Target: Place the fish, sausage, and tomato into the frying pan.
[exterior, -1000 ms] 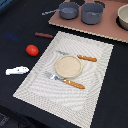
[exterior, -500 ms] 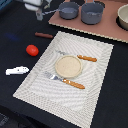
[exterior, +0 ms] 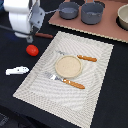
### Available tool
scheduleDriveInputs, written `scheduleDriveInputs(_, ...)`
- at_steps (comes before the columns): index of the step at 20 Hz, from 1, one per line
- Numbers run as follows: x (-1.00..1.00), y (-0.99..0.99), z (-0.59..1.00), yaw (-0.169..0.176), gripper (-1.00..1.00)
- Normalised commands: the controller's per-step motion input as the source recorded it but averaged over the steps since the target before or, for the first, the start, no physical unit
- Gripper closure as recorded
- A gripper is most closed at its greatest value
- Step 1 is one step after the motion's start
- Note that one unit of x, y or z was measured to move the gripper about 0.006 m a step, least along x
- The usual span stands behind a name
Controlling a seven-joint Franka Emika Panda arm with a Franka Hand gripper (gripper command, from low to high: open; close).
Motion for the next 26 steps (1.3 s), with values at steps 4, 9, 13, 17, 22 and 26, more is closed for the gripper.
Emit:
scheduleDriveInputs(4,-0.04,-0.88,-0.42,0.042,-1.0)
scheduleDriveInputs(9,-0.04,-0.61,-0.42,0.034,-1.0)
scheduleDriveInputs(13,0.0,-0.39,-0.39,0.002,-1.0)
scheduleDriveInputs(17,0.07,-0.36,-0.33,0.0,-1.0)
scheduleDriveInputs(22,0.11,-0.19,-0.34,0.0,-1.0)
scheduleDriveInputs(26,0.11,0.0,-0.37,0.005,-1.0)
